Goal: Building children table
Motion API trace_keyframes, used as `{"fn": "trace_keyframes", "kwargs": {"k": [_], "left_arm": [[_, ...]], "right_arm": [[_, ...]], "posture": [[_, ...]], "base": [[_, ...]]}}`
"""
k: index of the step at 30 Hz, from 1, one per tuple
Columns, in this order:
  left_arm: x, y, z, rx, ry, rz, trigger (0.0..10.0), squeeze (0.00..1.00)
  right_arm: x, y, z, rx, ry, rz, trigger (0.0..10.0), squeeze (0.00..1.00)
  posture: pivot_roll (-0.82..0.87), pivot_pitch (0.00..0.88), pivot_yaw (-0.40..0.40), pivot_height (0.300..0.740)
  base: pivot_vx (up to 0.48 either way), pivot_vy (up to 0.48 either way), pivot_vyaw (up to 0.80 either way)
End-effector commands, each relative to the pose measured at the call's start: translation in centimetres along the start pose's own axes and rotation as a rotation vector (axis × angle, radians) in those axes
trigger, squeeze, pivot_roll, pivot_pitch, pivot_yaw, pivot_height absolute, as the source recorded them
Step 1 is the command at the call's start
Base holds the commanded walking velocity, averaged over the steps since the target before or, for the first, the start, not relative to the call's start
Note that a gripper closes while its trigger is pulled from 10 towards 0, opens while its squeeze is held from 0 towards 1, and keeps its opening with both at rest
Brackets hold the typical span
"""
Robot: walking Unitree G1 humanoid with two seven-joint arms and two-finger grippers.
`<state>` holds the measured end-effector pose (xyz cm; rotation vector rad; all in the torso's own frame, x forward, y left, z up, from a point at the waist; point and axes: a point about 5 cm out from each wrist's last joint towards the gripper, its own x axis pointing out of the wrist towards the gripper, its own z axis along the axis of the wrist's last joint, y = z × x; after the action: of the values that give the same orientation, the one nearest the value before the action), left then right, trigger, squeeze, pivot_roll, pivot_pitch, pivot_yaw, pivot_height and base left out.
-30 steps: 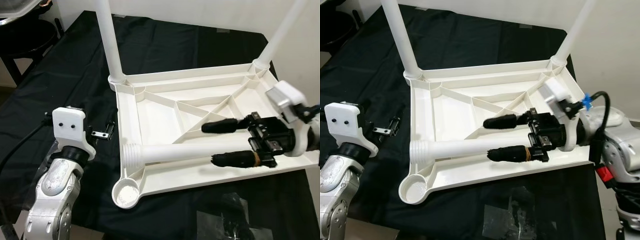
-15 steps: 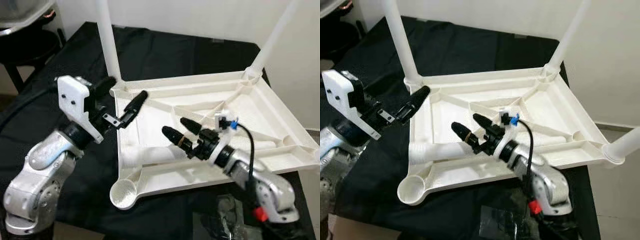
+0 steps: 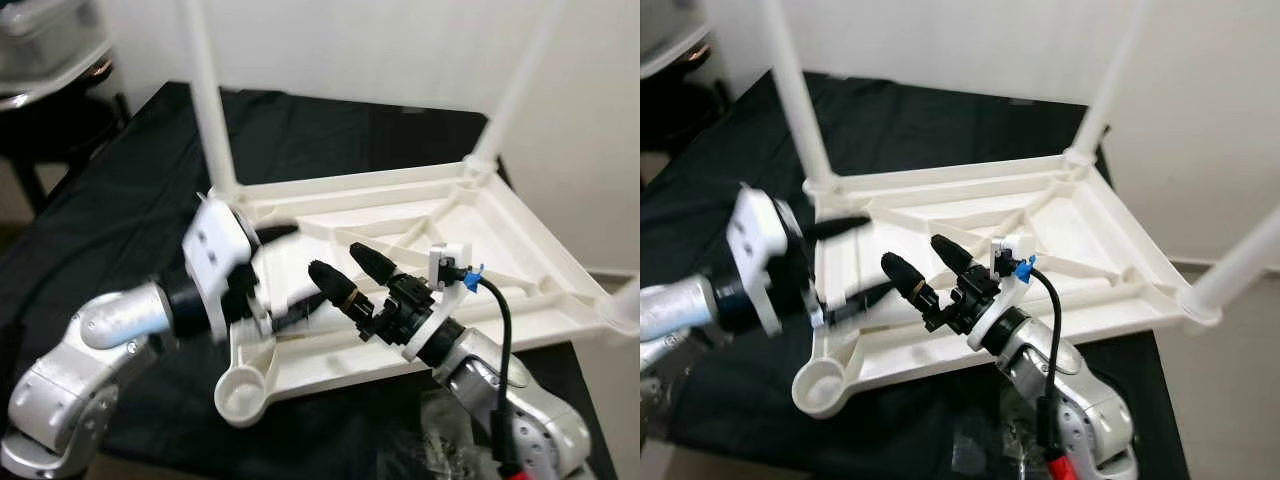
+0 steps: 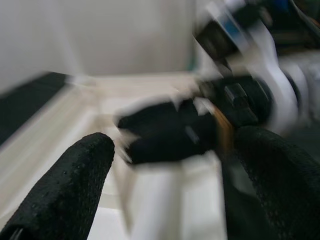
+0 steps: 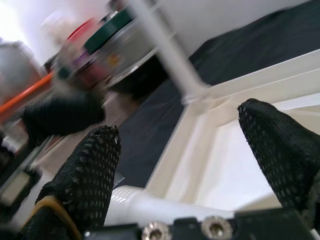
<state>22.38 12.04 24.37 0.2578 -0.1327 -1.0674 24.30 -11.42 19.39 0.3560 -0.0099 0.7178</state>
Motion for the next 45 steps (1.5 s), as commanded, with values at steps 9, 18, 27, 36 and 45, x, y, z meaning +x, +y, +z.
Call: {"fn": "trace_keyframes", "kwargs": {"k": [9,18,27,36,45], "left_arm": [[0.5,-0.7,-1.3,0.044,0.162,-0.142,10.0,0.00],[0.9,0.7,-4.6,0.079,0.532,-0.171,10.0,0.00],[0.7,1.3,-5.0,0.099,0.686,-0.184,10.0,0.00],[0.2,0.9,-6.1,0.069,0.854,-0.206,0.0,0.00],[0.4,1.1,-6.0,0.093,0.895,-0.213,0.0,0.00]], "right_arm": [[-1.4,-4.1,-0.8,-0.086,0.091,-0.324,10.0,0.00],[-1.3,-4.4,-1.0,-0.099,0.112,-0.364,10.0,0.00],[-1.3,-4.2,-1.2,-0.099,0.120,-0.370,10.0,0.00],[-1.4,-4.2,-1.3,-0.097,0.124,-0.387,10.0,0.00],[-1.3,-4.1,-1.3,-0.098,0.124,-0.395,10.0,0.00]], "posture": [[-0.03,0.103,-0.033,0.740],[-0.03,0.117,-0.029,0.740],[-0.02,0.124,-0.020,0.740],[-0.02,0.131,-0.014,0.740],[-0.02,0.132,-0.012,0.740]], "base": [[0.000,0.000,-0.80],[0.000,0.000,-0.09],[0.000,0.000,0.00],[0.000,0.000,0.00],[0.000,0.000,0.00]]}}
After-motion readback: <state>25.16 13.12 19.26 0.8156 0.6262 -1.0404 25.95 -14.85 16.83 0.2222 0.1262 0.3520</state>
